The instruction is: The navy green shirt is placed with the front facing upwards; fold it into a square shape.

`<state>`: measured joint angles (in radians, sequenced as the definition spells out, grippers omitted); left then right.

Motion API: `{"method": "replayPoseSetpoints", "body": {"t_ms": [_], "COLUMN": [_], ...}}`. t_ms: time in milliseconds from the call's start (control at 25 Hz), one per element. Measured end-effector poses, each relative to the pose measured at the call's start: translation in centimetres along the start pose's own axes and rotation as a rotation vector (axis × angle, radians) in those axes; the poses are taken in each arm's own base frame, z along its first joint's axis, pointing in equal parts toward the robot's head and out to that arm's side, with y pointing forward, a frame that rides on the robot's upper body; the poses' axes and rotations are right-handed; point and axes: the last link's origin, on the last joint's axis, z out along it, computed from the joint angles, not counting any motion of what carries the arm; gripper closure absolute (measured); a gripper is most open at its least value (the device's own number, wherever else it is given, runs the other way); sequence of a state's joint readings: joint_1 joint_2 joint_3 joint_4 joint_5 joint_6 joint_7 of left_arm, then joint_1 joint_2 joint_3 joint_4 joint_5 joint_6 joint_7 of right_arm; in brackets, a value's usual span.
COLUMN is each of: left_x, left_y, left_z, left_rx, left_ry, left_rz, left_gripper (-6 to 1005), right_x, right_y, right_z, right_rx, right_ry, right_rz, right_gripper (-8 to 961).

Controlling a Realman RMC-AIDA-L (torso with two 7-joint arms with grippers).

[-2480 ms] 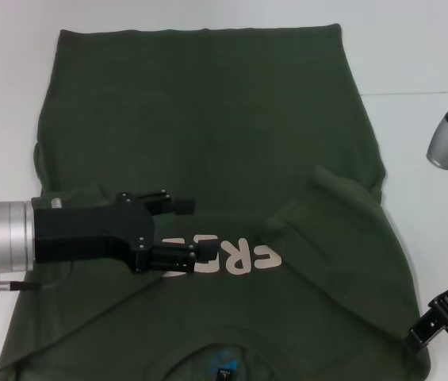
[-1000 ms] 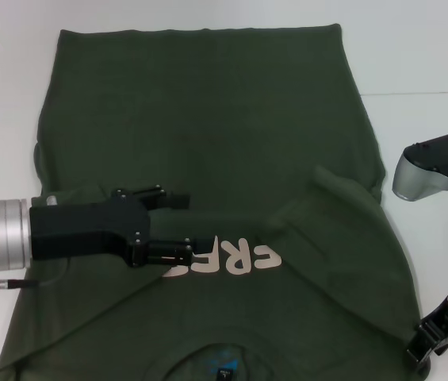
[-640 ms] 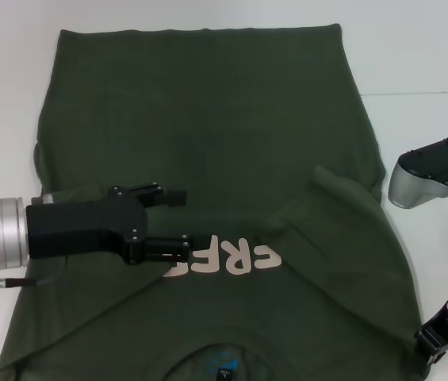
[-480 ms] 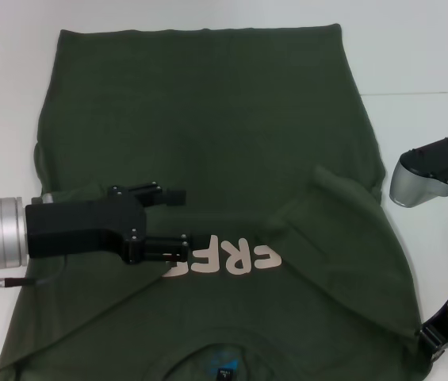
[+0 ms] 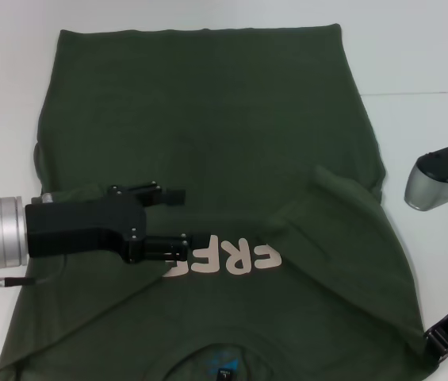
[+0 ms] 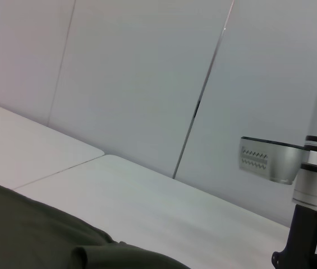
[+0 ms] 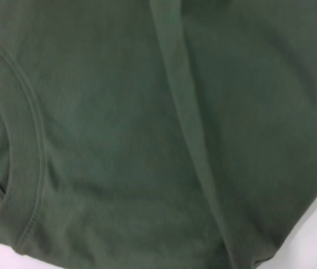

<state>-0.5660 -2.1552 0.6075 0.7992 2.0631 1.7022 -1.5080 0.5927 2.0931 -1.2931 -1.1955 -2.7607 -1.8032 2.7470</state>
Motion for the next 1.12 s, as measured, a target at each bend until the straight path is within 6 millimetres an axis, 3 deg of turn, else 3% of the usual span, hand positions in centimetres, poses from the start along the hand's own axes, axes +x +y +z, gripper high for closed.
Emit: {"method": "replayPoseSetpoints", "body": {"t_ms": [160,720,1120], "left_x": [0.0,0.1,0.0], "left_y": [-0.2,-1.2,-1.1], "left_z": [-0.2,-3.6,-7.6], "left_rx": [0.020,0.119,0.219], "left_ry": [0.012,0.106,0.044], "left_rz": [-0.027,-0.305,-0.537], "left_gripper": [62,62,63], "right_x": [0.8,4.6,6.9], "right_y": [0.0,-1.5,-3.4], "right_z": [-0.1,3.0,0.7], "right_rx": [-0.027,-0.295,-0.382], "right_ry": [-0.037,-0.310,-0.418], "right_rz": [0.001,0.074,0.067], "right_gripper": [923,923,923]}}
